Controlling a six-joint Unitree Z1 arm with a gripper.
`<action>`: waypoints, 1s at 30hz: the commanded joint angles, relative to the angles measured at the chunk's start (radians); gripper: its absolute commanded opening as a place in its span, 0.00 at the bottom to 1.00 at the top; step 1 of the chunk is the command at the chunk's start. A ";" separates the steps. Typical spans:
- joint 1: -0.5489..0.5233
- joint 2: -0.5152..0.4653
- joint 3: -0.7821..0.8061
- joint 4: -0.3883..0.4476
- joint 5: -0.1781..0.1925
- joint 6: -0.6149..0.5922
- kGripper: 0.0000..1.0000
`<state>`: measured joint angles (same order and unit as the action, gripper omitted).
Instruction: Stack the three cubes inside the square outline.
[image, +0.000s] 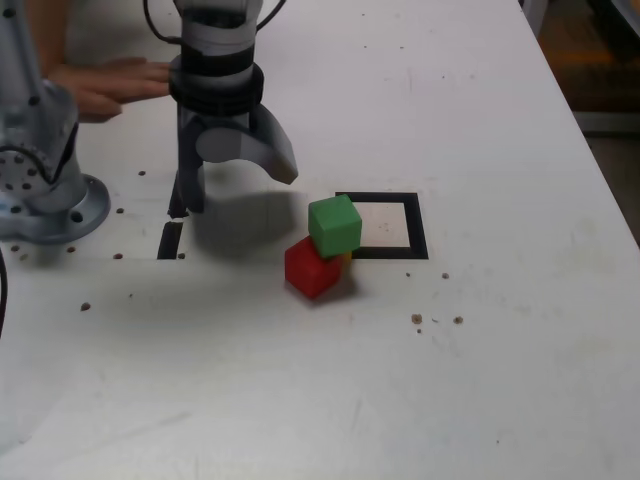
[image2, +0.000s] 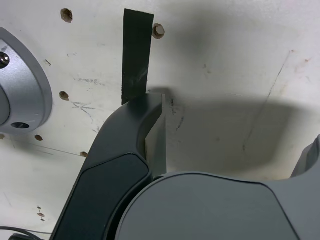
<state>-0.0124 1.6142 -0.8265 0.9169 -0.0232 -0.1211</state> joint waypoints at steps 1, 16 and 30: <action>0.002 -0.009 0.000 0.004 0.004 0.001 1.00; 0.002 -0.071 -0.019 0.073 0.026 -0.007 1.00; 0.008 -0.022 -0.358 0.367 0.043 -0.014 0.99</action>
<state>-0.0067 1.5914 -1.1738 1.2793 0.0194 -0.1346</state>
